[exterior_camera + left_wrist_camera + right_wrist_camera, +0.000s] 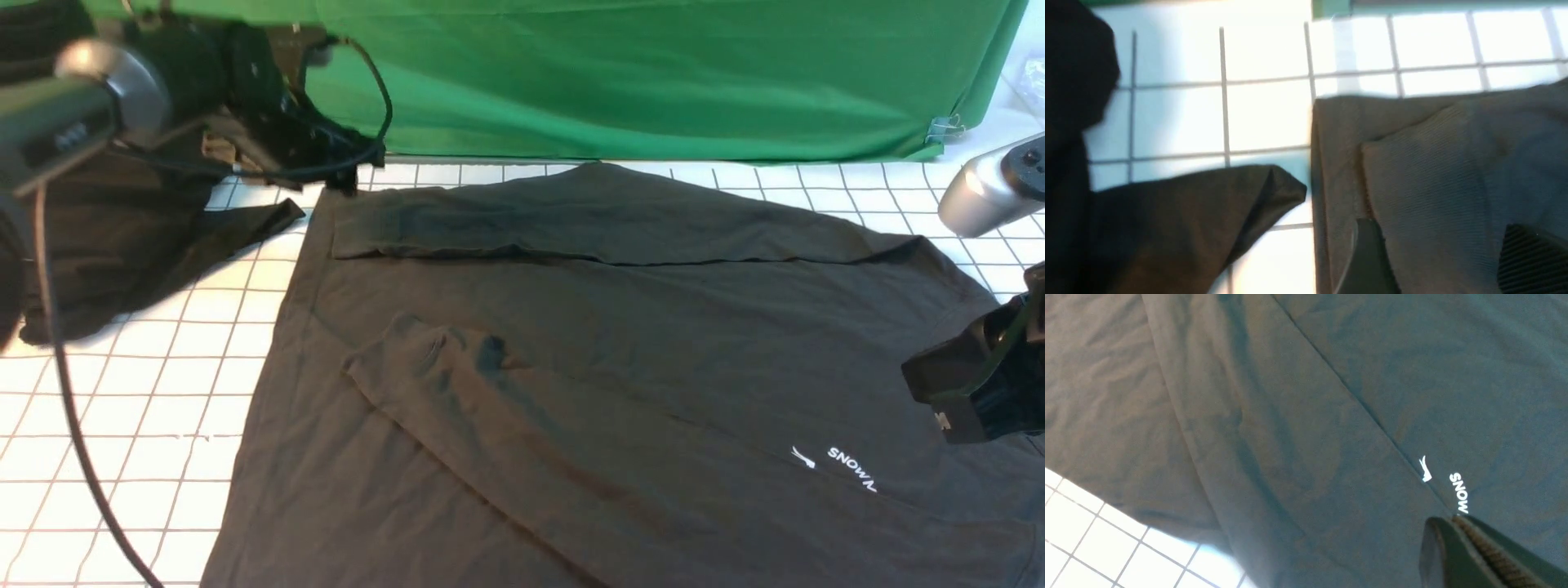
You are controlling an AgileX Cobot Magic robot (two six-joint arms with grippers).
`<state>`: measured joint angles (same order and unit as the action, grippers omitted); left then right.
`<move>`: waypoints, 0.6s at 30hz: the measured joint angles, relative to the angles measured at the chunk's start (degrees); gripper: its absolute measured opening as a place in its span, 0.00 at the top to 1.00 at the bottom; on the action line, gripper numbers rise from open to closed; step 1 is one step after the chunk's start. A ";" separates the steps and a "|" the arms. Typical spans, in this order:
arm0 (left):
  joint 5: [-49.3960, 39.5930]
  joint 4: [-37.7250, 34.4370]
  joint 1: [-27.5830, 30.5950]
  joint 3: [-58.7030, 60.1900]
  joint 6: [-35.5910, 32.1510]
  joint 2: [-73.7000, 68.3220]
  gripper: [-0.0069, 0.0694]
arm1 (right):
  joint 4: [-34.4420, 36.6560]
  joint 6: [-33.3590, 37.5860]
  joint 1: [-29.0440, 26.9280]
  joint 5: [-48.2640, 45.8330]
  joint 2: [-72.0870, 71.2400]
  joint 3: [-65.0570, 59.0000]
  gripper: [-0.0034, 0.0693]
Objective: Fold a long-sleeved shirt over a white checkered tablecloth.
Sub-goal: 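Grab the top left corner of the dark shirt with the left gripper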
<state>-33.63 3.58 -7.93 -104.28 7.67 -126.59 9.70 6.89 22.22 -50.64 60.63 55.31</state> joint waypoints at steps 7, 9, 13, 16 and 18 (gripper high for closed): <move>2.98 -3.99 -0.01 -0.02 -0.03 -4.65 0.38 | 0.00 0.00 0.00 0.00 0.00 0.00 0.95; 3.25 -4.67 -0.01 -0.07 -0.04 -5.26 0.38 | 0.00 0.00 0.00 0.00 0.00 0.00 0.95; 3.55 -5.42 -0.01 -0.12 -0.39 -5.33 0.40 | 0.00 0.14 0.00 0.14 0.00 0.00 0.95; 3.55 -5.48 -0.01 -0.12 -2.63 -5.35 0.48 | 0.00 0.15 0.00 0.65 0.00 0.00 0.95; 3.55 -5.61 -0.13 -0.23 -3.72 -5.35 0.61 | 0.00 0.19 0.00 1.20 0.00 0.00 0.95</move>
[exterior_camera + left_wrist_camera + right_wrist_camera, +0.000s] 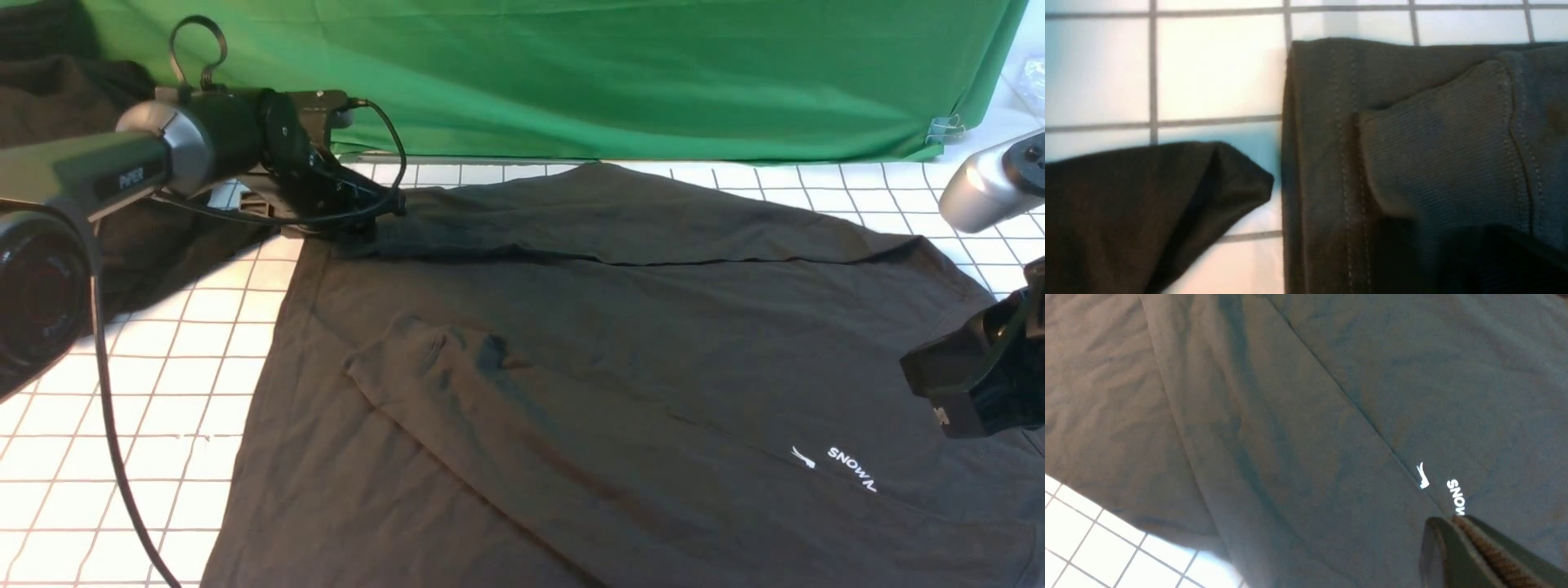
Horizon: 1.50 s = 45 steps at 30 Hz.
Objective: Fold a long-sleeved shirt over a white checkered tablecloth.
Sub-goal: 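Grab the top left corner of the dark shirt with the left gripper, then fold the left side of the dark shirt inward over its body with the left gripper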
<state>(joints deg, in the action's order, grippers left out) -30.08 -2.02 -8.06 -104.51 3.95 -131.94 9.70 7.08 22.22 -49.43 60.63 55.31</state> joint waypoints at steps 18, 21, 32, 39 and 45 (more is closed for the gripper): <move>-16.68 -10.30 -1.49 -2.14 -8.27 13.20 0.88 | -14.58 -4.60 0.00 2.09 -0.05 0.02 0.95; -21.33 -13.66 -1.49 -1.87 -9.79 16.75 0.88 | -21.76 -9.75 0.00 2.27 -0.05 0.02 0.94; -23.61 -18.06 -1.55 23.36 -11.26 33.83 0.88 | -25.99 -13.50 0.00 3.46 -0.05 0.07 0.94; -13.28 -19.79 -3.30 46.32 -11.26 40.20 0.88 | -25.39 -13.56 0.00 3.84 -0.05 0.07 0.93; -10.09 -17.17 -3.89 50.85 -11.26 40.14 0.81 | -23.85 -13.62 0.00 3.86 -0.05 0.07 0.93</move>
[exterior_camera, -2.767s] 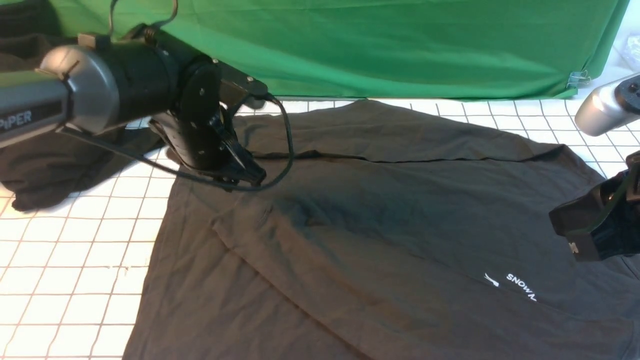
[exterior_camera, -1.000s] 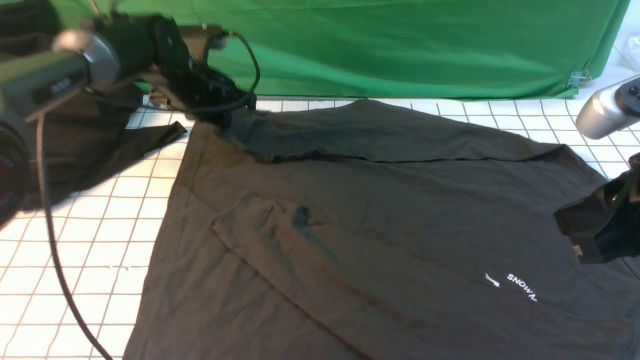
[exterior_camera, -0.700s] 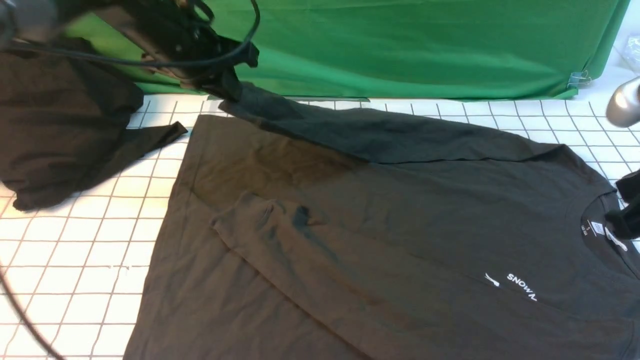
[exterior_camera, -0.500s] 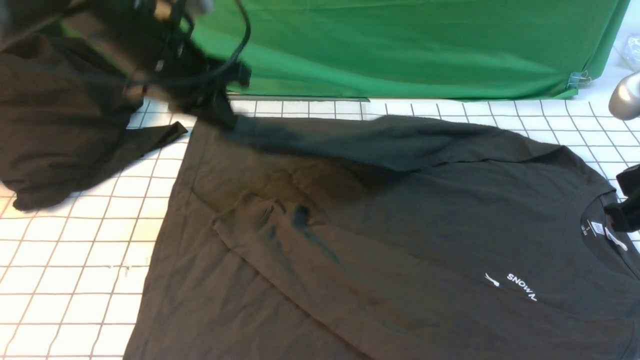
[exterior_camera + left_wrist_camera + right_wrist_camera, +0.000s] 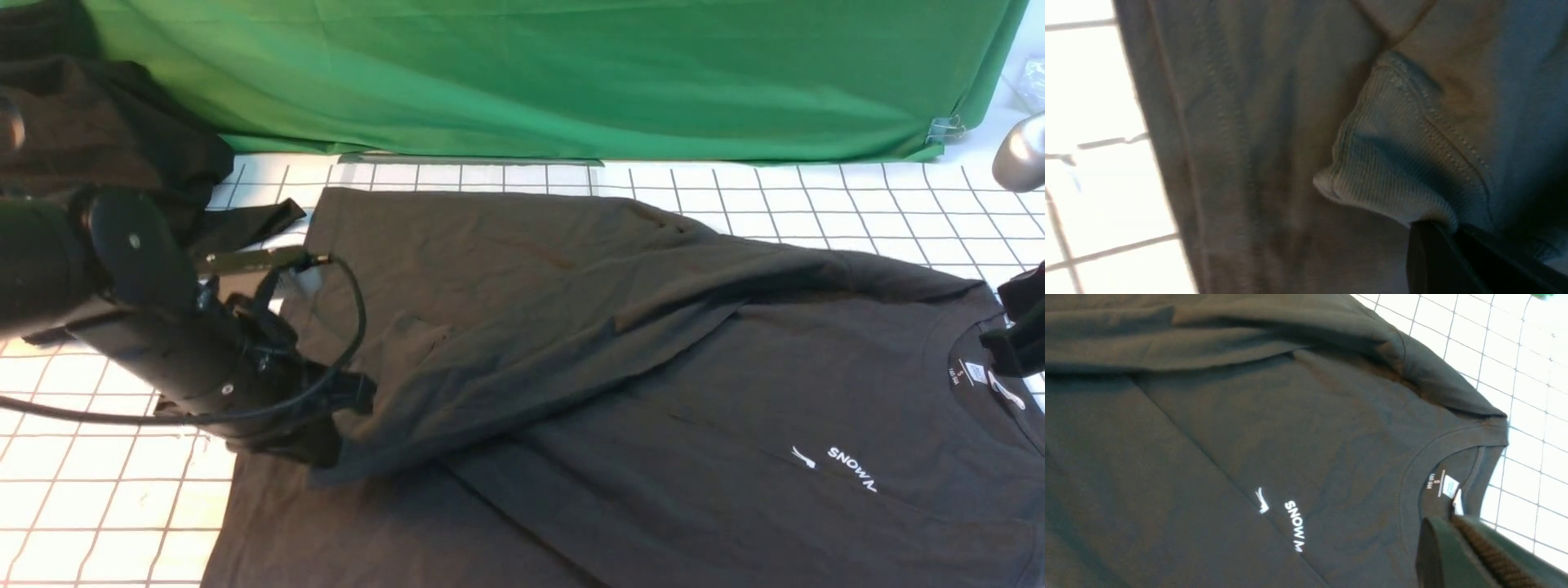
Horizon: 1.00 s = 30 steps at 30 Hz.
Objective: Fold a long-sleeved shirt over a white checkered tablecloth.
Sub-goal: 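Fold the left side of the dark shirt inward over its body with the left gripper, then grasp the near edge of the shirt at its hem and shoulder corners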
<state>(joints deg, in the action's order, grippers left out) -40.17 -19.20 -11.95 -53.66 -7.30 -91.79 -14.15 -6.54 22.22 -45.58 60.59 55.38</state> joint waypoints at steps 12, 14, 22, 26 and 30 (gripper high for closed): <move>-6.65 13.97 0.00 -3.50 4.33 0.17 0.37 | 1.37 -0.81 -0.68 -1.85 1.91 0.89 0.93; -7.35 13.57 0.00 -3.50 4.33 0.40 0.40 | 2.68 -0.41 -2.98 -3.75 4.99 2.98 0.95; -5.20 4.18 -4.27 -3.56 -3.79 1.82 0.86 | 25.39 15.72 -16.87 -10.66 24.57 17.56 0.96; -0.17 2.80 -9.23 -3.60 -3.67 0.03 0.91 | 31.55 20.15 -16.83 -10.16 36.34 24.65 0.96; 3.45 3.22 -9.70 -3.60 -0.67 -4.04 0.91 | 32.59 21.53 -15.75 -7.07 47.23 31.65 0.96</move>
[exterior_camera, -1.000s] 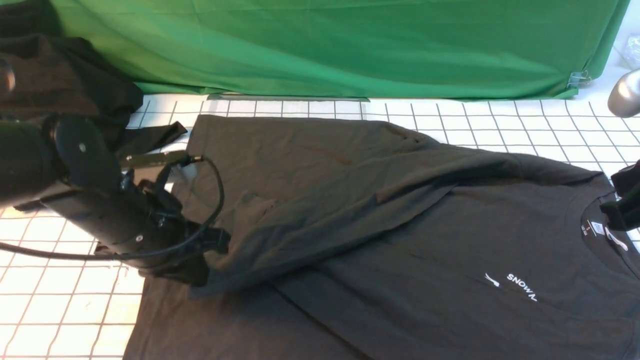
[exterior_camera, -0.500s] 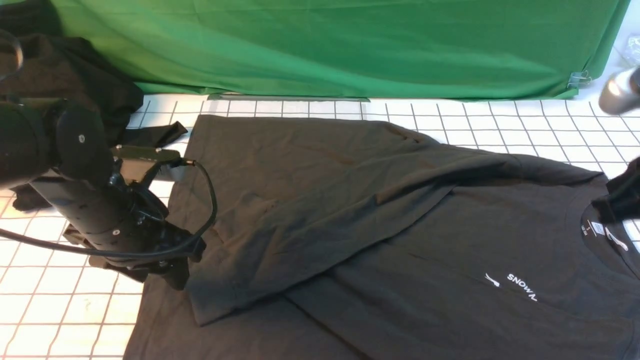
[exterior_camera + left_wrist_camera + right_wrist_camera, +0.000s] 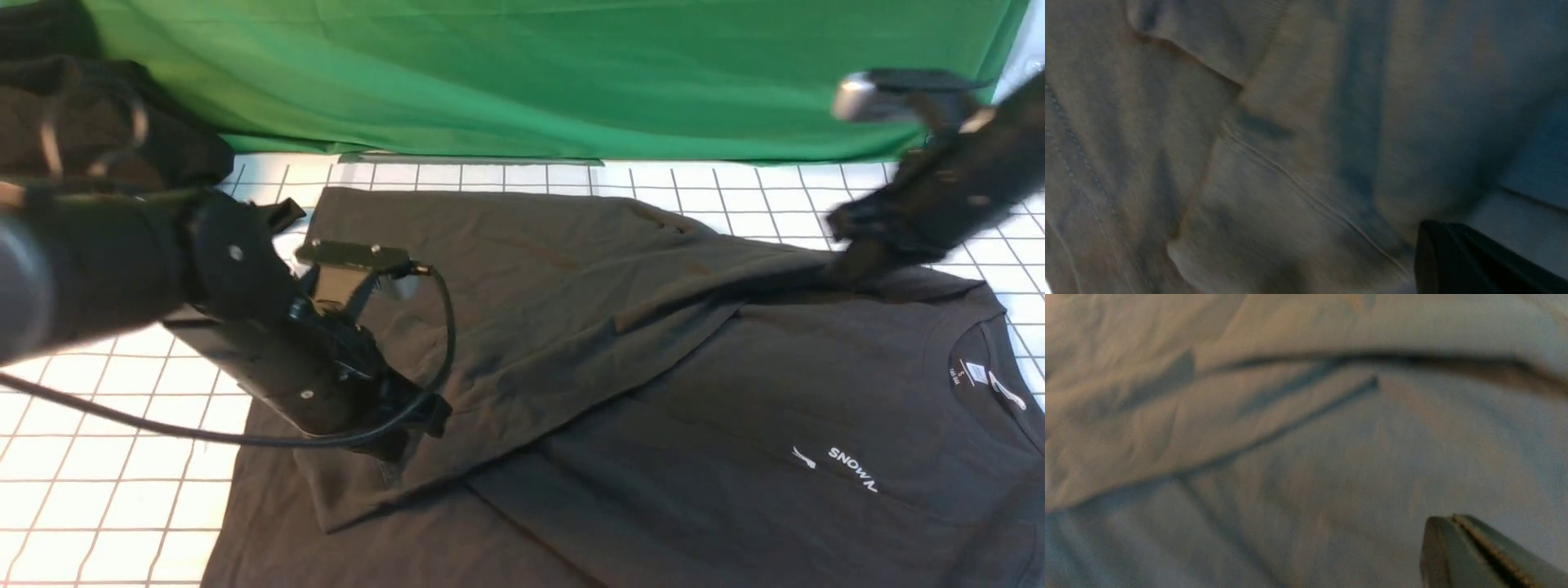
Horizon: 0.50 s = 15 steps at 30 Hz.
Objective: Fold a long-sleeved shirt over a white checkered tablecloth.
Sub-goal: 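Grasp the near edge of the shirt at its hem and shoulder corners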
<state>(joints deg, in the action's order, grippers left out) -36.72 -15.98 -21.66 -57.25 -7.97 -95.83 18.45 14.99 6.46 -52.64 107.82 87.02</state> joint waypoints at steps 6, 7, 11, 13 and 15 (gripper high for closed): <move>1.04 2.85 0.00 0.00 0.72 -4.73 0.91 | 0.00 0.24 0.29 0.69 12.64 8.40 0.96; 1.04 3.29 0.00 0.00 0.72 -5.61 0.91 | 0.00 0.29 0.29 1.71 15.24 10.32 0.96; 1.04 3.17 0.00 -0.09 0.72 -5.71 0.91 | -0.22 0.44 0.29 5.77 20.05 14.89 0.96; 0.93 2.24 0.00 -0.02 0.72 -4.87 0.91 | -1.91 0.37 0.29 6.89 21.79 17.40 0.96; 0.74 1.78 0.00 0.03 0.72 -2.22 0.91 | -4.44 -0.44 0.29 7.36 22.86 19.77 0.96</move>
<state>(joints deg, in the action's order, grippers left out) -35.98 -14.20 -21.66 -57.23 -7.25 -98.05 14.00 14.56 6.75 -45.28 130.68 106.80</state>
